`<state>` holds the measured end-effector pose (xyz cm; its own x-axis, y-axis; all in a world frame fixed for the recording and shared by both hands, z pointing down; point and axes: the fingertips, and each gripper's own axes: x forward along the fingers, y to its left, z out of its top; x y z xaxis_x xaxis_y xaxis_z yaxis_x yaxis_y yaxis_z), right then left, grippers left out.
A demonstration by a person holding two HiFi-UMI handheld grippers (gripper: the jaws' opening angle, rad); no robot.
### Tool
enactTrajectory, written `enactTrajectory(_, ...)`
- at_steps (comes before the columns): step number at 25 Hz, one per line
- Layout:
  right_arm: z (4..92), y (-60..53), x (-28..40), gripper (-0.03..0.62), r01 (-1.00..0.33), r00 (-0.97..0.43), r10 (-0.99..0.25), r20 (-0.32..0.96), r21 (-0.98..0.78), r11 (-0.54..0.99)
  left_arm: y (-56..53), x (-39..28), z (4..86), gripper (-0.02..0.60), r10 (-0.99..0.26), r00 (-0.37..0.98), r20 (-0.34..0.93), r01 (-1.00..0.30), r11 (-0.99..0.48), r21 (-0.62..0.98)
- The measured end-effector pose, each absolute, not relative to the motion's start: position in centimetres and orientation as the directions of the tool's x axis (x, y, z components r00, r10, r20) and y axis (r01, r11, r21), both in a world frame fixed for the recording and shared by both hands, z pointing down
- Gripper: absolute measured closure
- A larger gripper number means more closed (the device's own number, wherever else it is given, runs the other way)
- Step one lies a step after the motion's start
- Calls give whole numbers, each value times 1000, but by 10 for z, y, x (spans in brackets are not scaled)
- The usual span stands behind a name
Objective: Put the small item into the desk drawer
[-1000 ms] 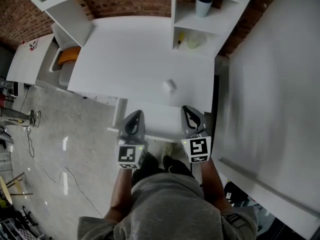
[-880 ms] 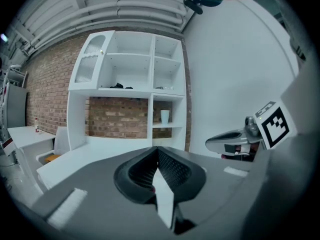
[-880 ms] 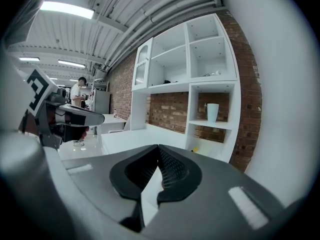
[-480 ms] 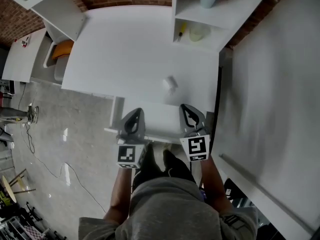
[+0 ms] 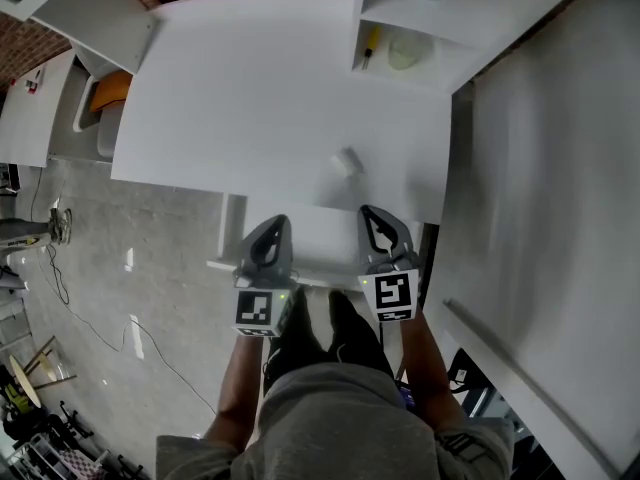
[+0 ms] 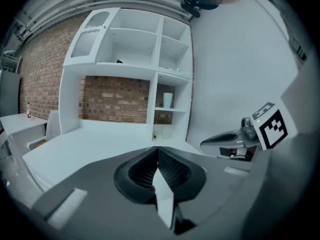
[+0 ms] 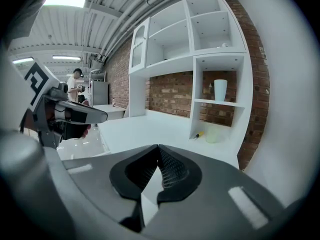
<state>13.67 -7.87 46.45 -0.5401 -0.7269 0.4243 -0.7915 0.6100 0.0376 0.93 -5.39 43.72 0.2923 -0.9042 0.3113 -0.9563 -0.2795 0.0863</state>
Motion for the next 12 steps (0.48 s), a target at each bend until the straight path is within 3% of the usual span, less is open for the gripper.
enactTrajectory(12,509,-102,129,591,-807,-504,-712,489,27,590,-78,7,485,569,-864,345,368,-939,-311,151)
